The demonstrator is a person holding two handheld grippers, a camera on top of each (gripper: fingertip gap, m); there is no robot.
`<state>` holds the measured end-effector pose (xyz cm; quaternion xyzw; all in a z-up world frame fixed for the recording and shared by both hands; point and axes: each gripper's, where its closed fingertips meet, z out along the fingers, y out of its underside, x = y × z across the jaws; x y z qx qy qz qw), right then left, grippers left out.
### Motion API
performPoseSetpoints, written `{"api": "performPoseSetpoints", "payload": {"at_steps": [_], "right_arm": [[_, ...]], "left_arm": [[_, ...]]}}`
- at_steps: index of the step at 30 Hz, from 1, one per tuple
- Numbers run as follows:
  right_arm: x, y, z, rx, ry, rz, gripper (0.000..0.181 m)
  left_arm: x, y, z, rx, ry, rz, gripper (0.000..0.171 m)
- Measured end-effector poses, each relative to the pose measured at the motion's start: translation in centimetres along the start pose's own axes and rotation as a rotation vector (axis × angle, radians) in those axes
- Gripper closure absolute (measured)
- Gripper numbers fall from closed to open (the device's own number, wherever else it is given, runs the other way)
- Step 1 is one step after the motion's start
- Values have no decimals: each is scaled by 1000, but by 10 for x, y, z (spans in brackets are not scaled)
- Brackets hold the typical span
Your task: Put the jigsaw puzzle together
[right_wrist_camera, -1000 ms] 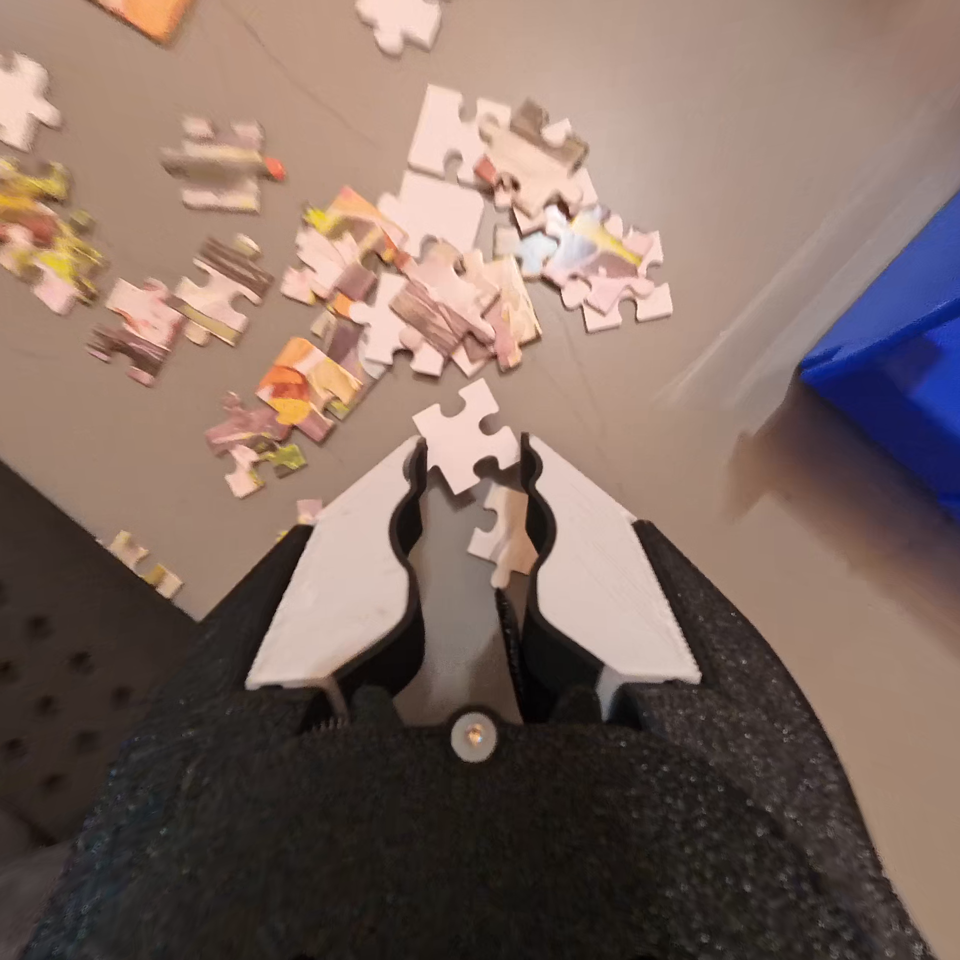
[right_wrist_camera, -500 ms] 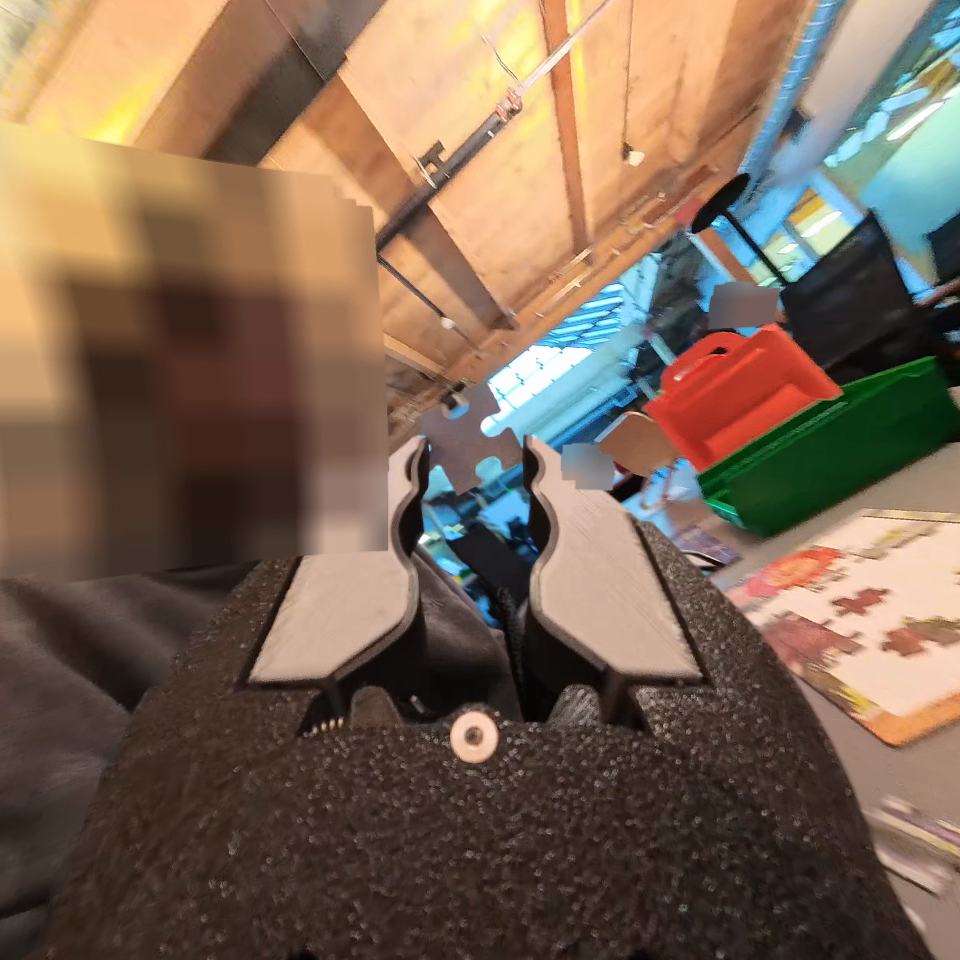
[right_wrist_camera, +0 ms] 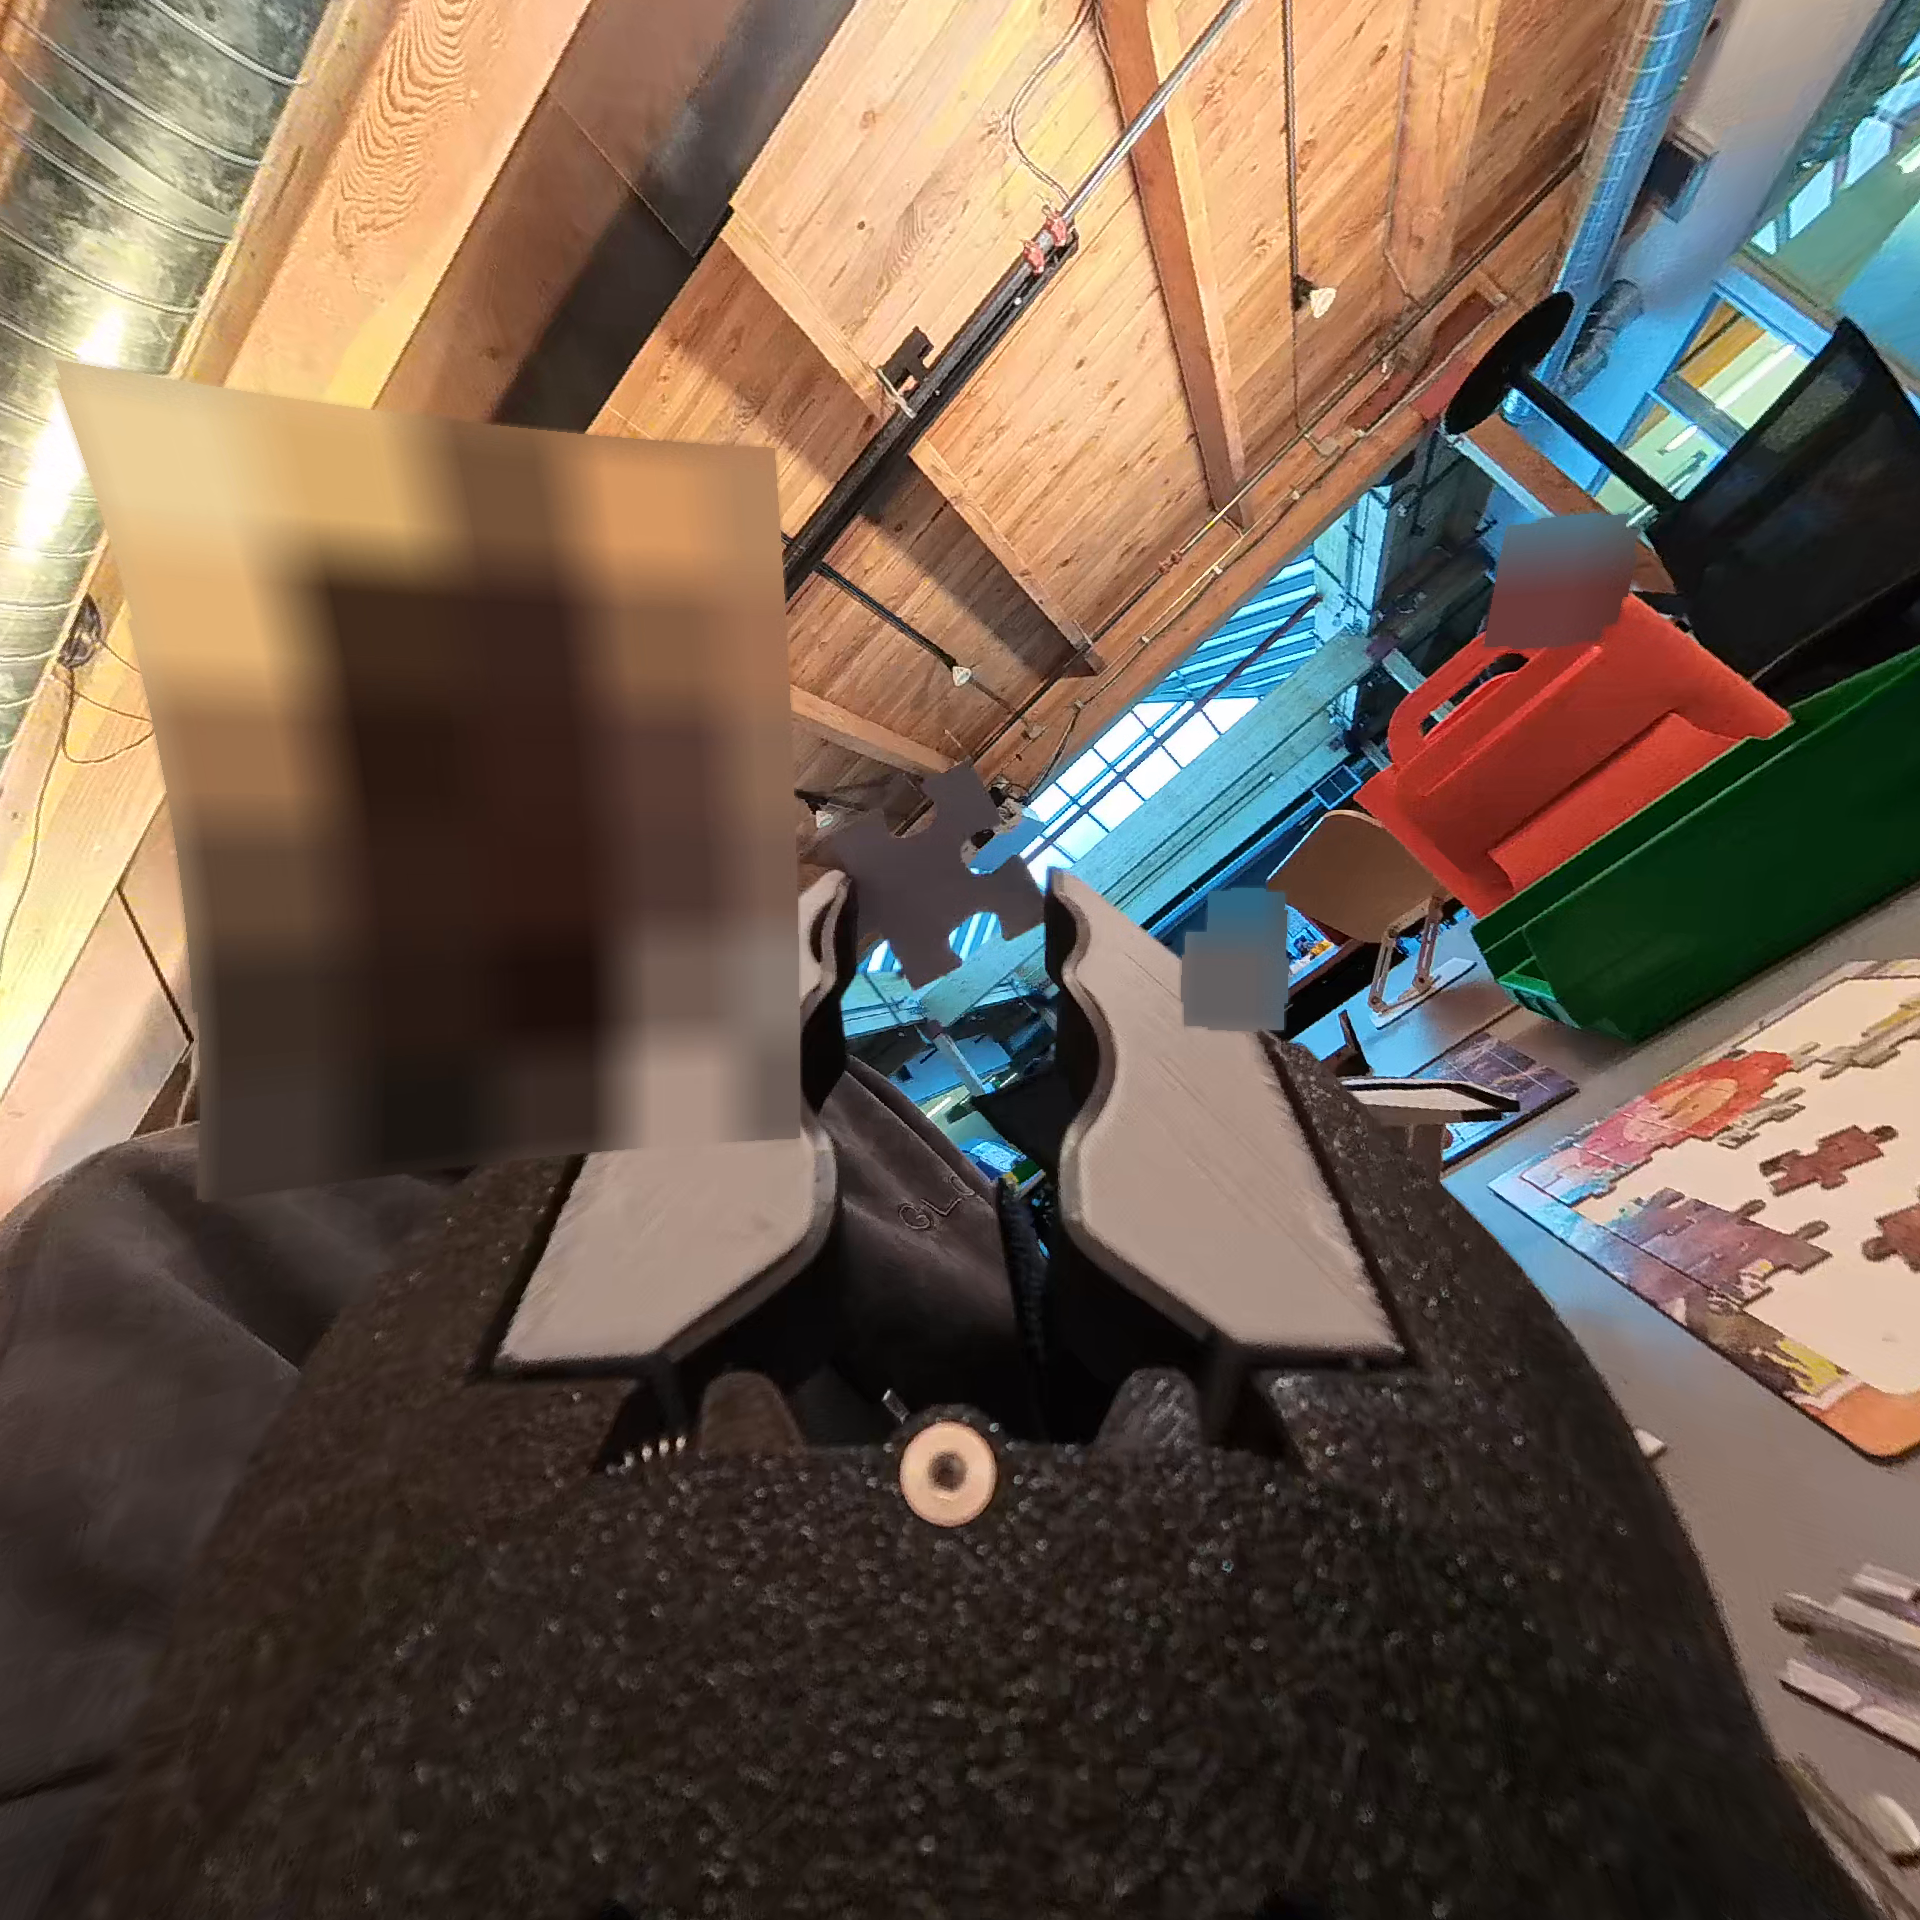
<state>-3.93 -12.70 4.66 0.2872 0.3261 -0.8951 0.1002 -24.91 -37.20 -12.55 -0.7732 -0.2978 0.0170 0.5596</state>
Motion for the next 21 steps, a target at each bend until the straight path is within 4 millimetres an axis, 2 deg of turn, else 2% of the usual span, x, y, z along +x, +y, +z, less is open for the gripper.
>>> {"api": "performPoseSetpoints", "payload": {"at_steps": [1, 4, 9, 10, 12, 15, 16, 19, 21], "right_arm": [[2, 0, -1, 3, 5, 6, 146], [11, 1, -3, 4, 34, 28, 146], [37, 7, -7, -35, 178, 14, 146], [46, 9, -9, -49, 239, -5, 146], [78, 17, -20, -121, 471, -81, 146], [142, 35, -65, -362, 982, -258, 145], [157, 44, -79, -478, 1106, -295, 145], [186, 72, -102, -828, 1304, -355, 145], [198, 81, -112, -1025, 1392, -401, 145]], "left_arm": [[0, 0, 0, -3, 1, 2, 159], [2, 1, 1, -8, 6, 8, 159], [2, 2, 2, -11, 6, 12, 159], [3, 2, 2, -10, 6, 12, 159], [3, 1, 2, -10, 6, 12, 159], [3, 2, 2, -10, 7, 10, 158], [3, 1, 2, -11, 6, 9, 158], [2, 2, 2, -14, 8, 4, 158], [3, 2, 2, -13, 9, 4, 158]]}}
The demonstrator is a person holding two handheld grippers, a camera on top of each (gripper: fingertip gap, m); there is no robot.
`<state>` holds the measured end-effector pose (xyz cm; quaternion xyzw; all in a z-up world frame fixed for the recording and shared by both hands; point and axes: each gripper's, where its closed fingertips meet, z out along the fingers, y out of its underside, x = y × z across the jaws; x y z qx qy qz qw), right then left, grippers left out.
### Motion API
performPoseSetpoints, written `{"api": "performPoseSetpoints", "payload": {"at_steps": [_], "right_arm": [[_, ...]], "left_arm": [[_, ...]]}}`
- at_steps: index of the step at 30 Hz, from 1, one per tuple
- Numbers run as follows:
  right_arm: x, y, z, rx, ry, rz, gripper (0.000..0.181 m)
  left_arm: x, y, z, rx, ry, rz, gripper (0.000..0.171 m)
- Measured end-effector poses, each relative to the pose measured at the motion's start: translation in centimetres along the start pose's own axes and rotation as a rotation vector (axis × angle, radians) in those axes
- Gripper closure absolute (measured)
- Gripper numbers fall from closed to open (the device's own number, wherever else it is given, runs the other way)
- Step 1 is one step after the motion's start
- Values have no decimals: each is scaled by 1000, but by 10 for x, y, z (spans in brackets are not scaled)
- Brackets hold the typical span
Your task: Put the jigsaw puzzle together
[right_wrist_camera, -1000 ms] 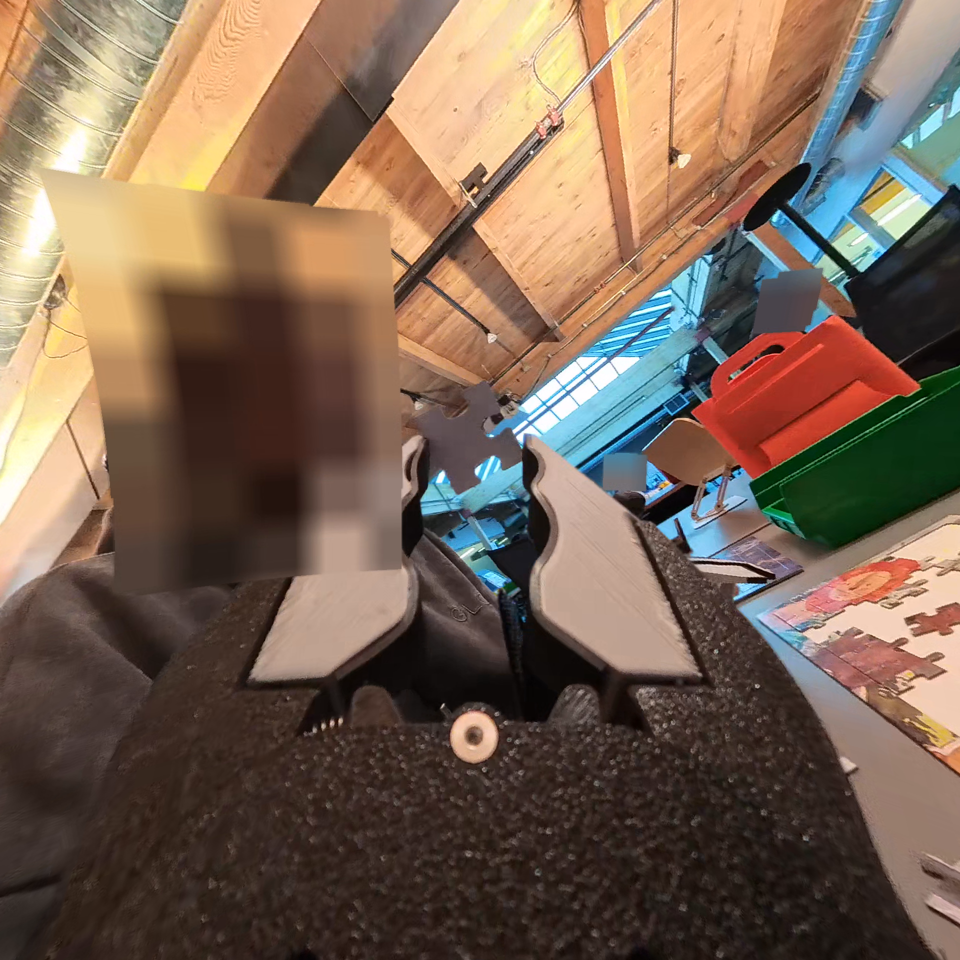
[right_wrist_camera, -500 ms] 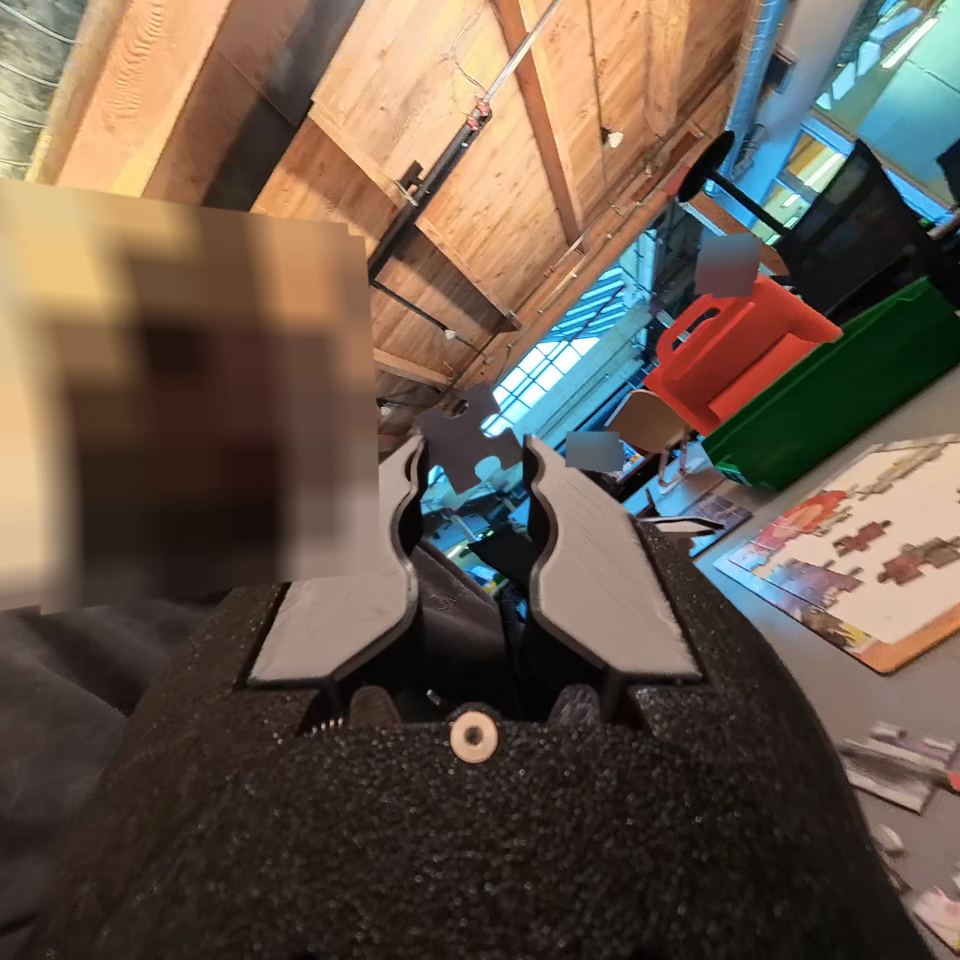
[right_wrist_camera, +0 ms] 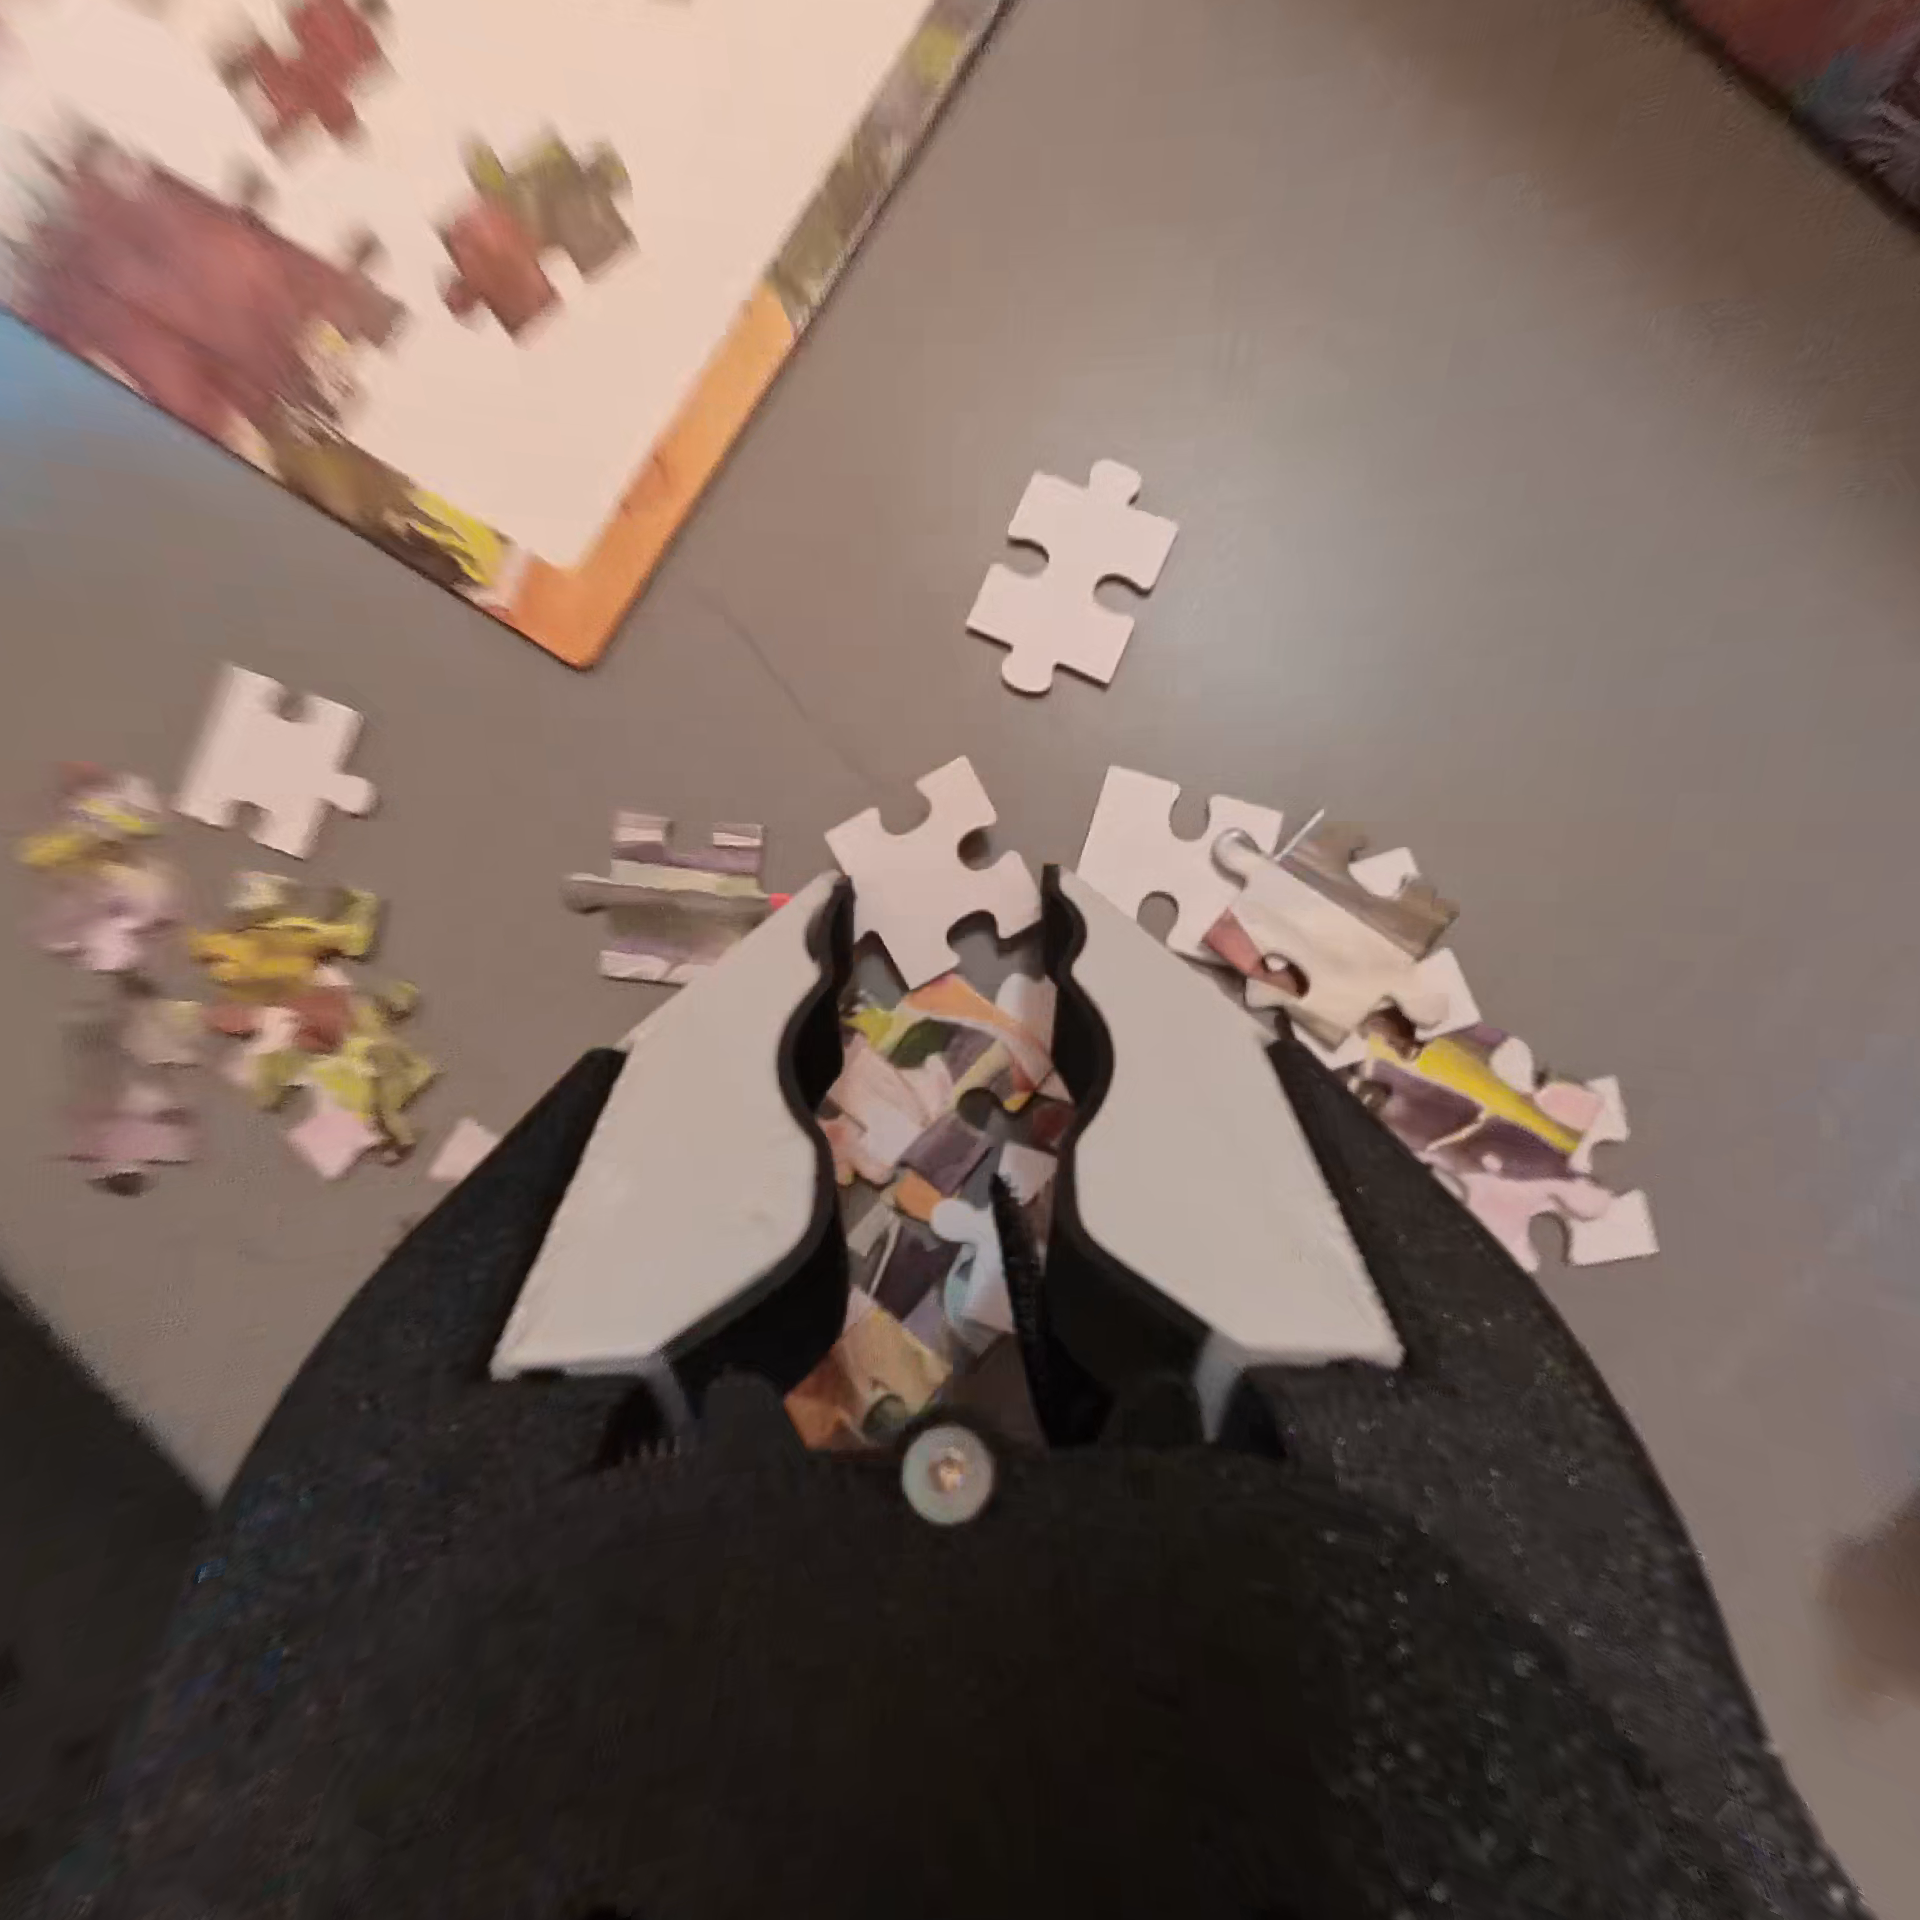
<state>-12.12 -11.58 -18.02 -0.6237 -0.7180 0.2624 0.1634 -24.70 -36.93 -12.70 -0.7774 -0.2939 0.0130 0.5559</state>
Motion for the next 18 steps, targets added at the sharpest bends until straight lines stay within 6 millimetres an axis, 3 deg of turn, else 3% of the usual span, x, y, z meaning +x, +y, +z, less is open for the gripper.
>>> {"api": "performPoseSetpoints", "payload": {"at_steps": [5, 11, 18], "right_arm": [[-9, -11, 9, -96, 25, -89, 139], [18, -49, 7, -51, 104, 3, 136], [22, -50, 26, 15, 161, 159, 139]], "left_arm": [[0, -1, -2, 8, 0, -2, 158], [2, -2, -3, 21, 15, -16, 158], [3, -3, -5, 28, 30, -32, 158]]}}
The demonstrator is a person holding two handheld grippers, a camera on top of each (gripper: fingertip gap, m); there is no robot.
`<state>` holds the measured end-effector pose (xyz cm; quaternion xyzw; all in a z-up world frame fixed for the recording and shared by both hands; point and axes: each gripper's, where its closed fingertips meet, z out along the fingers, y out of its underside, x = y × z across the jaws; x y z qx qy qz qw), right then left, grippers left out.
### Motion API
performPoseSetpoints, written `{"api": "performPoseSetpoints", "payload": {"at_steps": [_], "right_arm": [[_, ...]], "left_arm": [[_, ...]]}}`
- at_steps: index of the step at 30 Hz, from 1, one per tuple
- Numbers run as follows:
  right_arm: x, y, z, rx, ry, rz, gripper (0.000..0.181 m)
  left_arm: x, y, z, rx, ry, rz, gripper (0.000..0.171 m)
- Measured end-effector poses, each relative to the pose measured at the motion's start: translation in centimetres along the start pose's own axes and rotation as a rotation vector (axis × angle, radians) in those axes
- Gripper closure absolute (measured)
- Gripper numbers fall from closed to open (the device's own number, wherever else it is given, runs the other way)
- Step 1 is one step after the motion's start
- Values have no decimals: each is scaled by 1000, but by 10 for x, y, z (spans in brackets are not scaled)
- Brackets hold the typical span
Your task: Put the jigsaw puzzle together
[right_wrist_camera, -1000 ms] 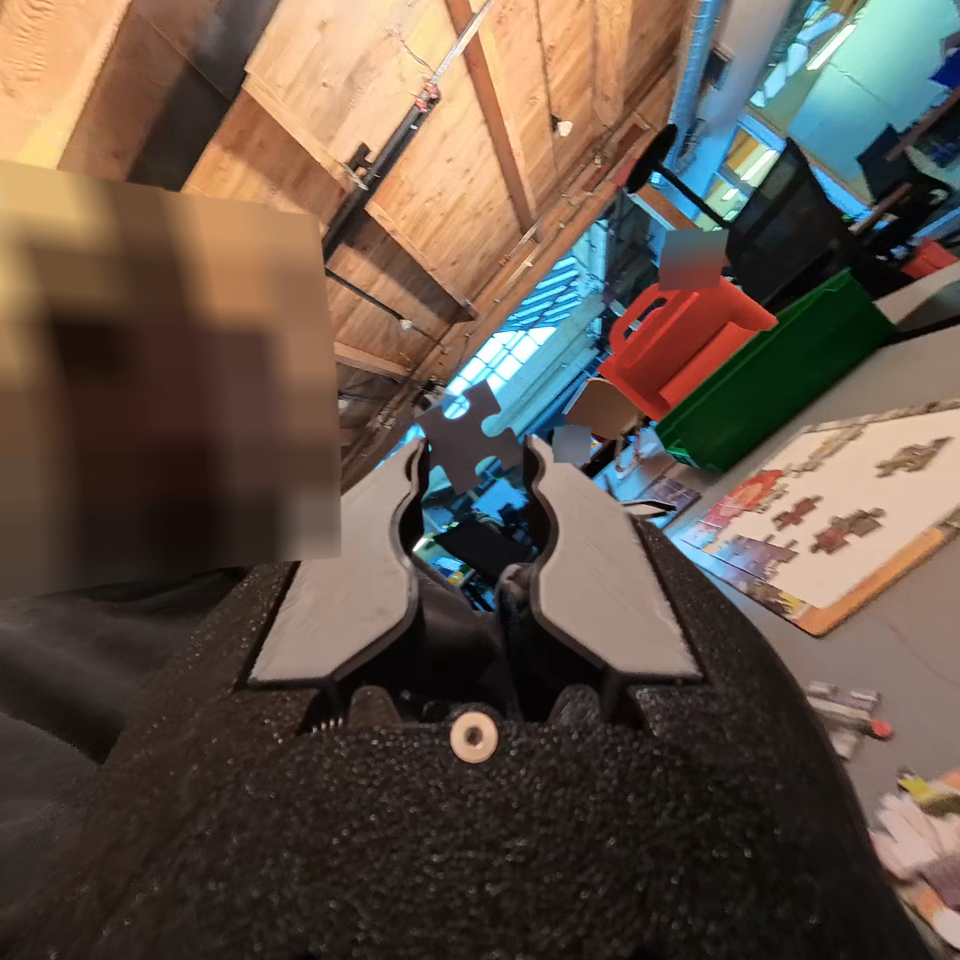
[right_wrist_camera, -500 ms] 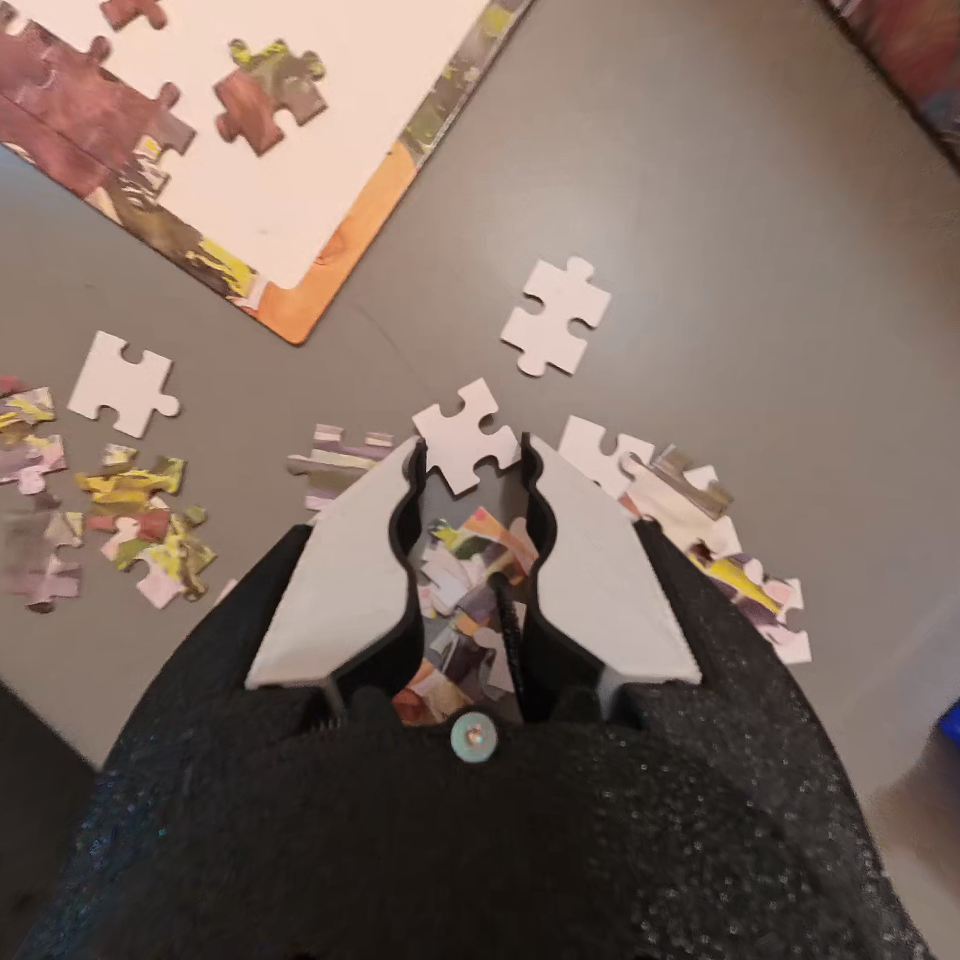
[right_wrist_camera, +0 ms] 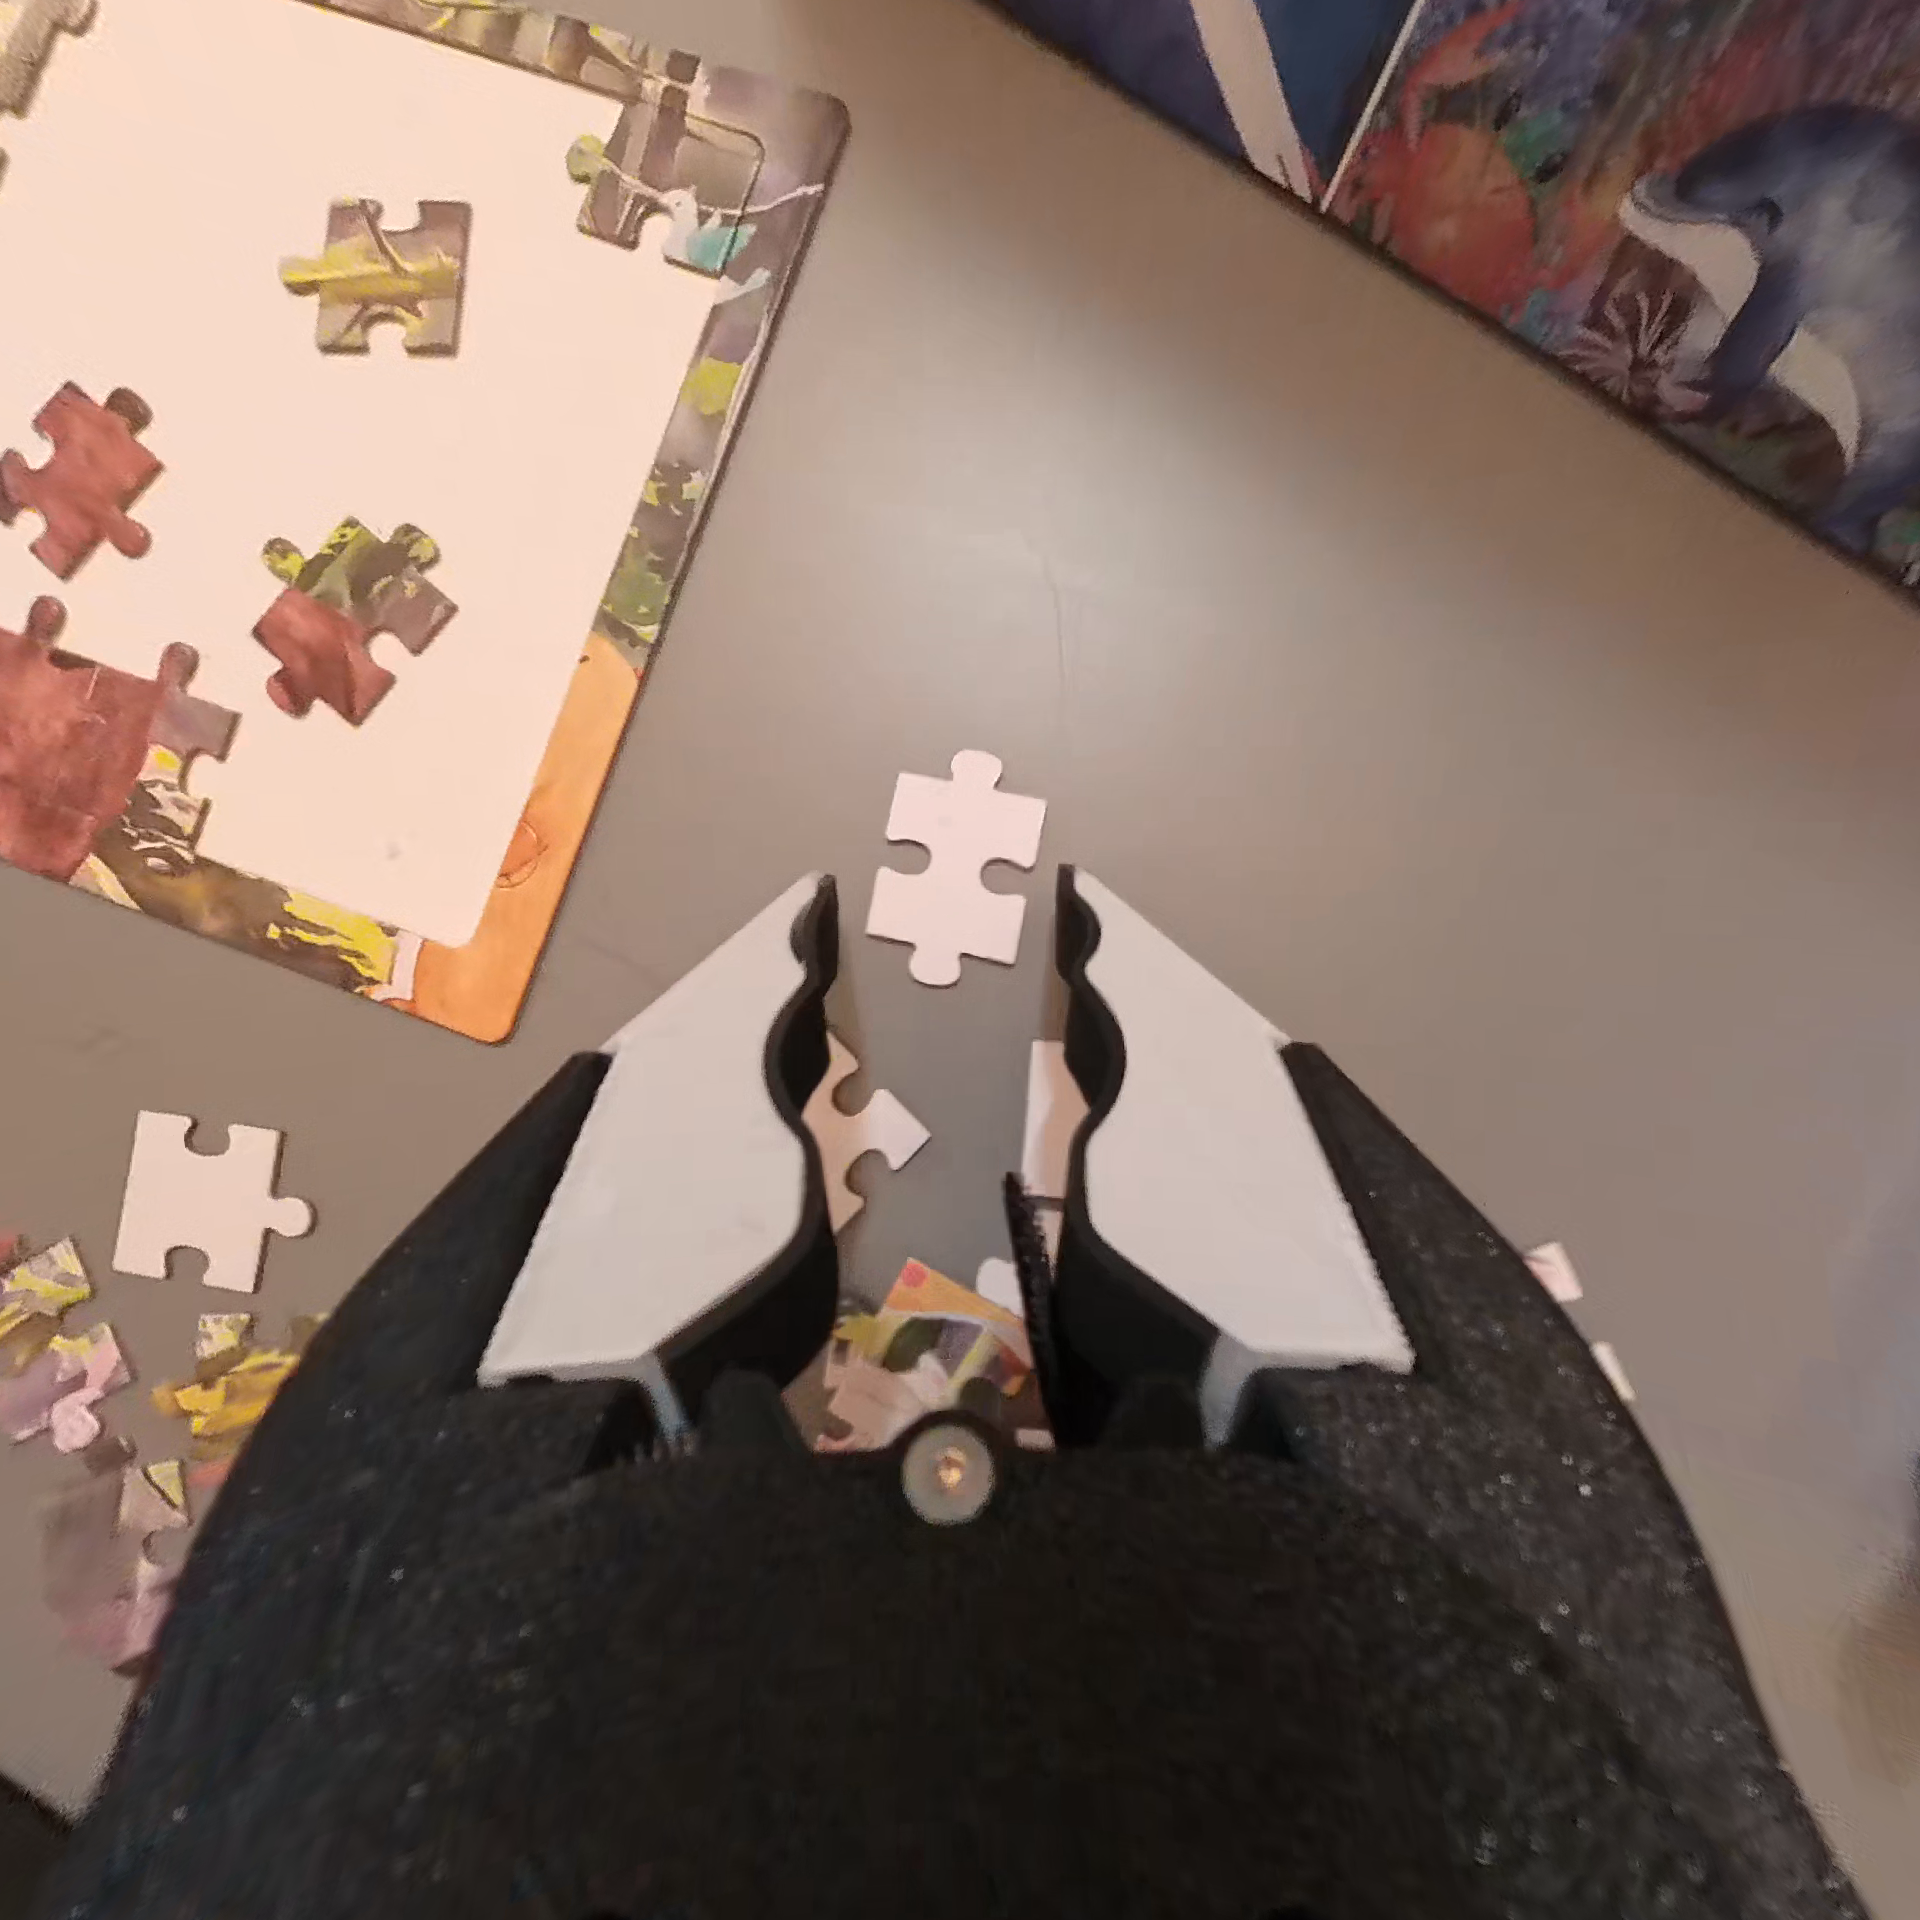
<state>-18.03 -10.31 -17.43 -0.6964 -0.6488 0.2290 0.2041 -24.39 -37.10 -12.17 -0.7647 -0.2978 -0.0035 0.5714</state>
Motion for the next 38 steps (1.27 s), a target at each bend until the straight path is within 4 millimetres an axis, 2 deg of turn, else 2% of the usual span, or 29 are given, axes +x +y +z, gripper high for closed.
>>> {"api": "performPoseSetpoints", "payload": {"at_steps": [3, 5, 7, 12, 15, 17, 18, 21, 22, 24, 30, 38], "right_arm": [[3, 13, 4, -16, 63, -10, 138], [1, 12, 4, 3, 82, -14, 142], [-3, 12, 5, 19, 59, -5, 150], [-2, 10, 5, 44, -6, 36, 151], [-11, 3, -3, 110, -154, 116, 151], [-29, -14, -22, 221, -373, 203, 151], [-45, -27, -41, 300, -554, 261, 151], [-81, -55, -120, 474, -1187, 415, 152], [-86, -58, -142, 508, -1352, 434, 152], [-90, -64, -167, 570, -1522, 459, 152], [-104, -68, -191, 555, -1782, 498, 153], [-116, -65, -187, 483, -1831, 522, 153]], "left_arm": [[1, 0, 0, 4, 11, -8, 158], [2, 0, 0, 3, 15, -8, 158], [3, 0, 0, 3, 15, -6, 158], [3, -1, -1, 8, 11, -4, 158], [3, -1, -1, 10, 9, -5, 158], [3, -1, -1, 9, 9, -5, 158], [3, 0, -1, 8, 10, -4, 158], [3, 0, 0, 3, 12, -3, 158], [4, 1, 0, 1, 14, -2, 158], [4, 1, 0, 0, 16, -1, 158], [6, -1, 0, 7, 9, 36, 158], [26, -5, -1, 36, 39, 182, 151]]}}
